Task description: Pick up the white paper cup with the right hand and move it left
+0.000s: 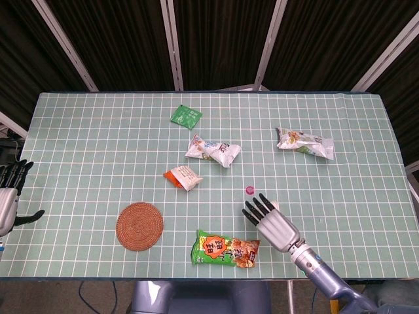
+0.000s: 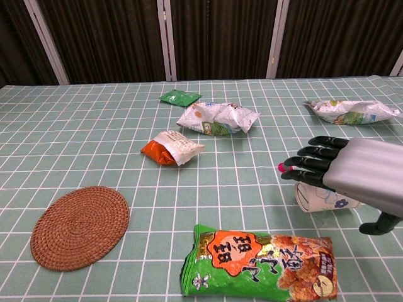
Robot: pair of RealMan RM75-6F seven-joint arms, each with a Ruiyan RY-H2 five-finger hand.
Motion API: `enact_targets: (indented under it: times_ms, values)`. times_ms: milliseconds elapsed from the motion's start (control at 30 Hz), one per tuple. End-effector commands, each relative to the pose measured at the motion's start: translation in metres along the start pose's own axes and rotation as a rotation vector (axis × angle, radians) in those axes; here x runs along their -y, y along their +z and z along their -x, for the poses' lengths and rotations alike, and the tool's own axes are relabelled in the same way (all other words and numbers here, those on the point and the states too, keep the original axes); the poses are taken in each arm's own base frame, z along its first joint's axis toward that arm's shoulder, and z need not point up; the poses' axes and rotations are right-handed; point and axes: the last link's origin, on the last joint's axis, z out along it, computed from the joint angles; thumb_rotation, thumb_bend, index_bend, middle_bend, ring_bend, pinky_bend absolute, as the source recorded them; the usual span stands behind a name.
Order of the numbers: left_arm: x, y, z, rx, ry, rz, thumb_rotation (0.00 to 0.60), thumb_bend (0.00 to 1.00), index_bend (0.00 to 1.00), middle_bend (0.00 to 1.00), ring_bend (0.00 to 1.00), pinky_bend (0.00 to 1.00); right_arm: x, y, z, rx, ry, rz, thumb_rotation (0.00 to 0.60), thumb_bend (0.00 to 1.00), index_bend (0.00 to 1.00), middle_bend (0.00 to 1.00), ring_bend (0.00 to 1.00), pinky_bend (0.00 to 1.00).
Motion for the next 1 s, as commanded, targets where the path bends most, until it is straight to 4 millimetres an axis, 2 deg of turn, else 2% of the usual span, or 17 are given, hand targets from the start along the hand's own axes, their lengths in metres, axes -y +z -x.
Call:
enact_targets:
  times_ms: [33,267,500,733,1000]
  values:
    - [0.001,0.0,0.0,0.001,0.001,-0.001,0.6,0.0,0.0,0.0,0.0,0.0,0.015,0.005,0.003,-0.01,-0.102,-0.033,0.6,0.07,0.0,0.0,0.0,0.0]
    - [0.003,0.001,0.001,0.004,0.004,-0.008,0.6,0.0,0.0,0.0,0.0,0.0,0.022,0.017,0.019,0.012,-0.259,-0.029,0.6,0.08,0.0,0.0,0.0,0.03]
    - [0.004,0.003,0.002,0.006,0.008,-0.015,0.6,0.0,0.0,0.0,0.0,0.0,0.024,0.023,0.028,0.019,-0.373,-0.011,0.6,0.1,0.0,0.03,0.0,0.2]
    - [0.003,0.004,0.002,0.007,0.01,-0.015,0.6,0.0,0.0,0.0,0.0,0.0,0.025,0.026,0.031,0.001,-0.428,-0.016,0.6,0.11,0.0,0.11,0.01,0.28]
    - [0.003,0.003,0.002,0.006,0.009,-0.015,0.6,0.0,0.0,0.0,0.0,0.0,0.023,0.028,0.031,-0.048,-0.487,-0.026,0.6,0.27,0.04,0.25,0.14,0.46]
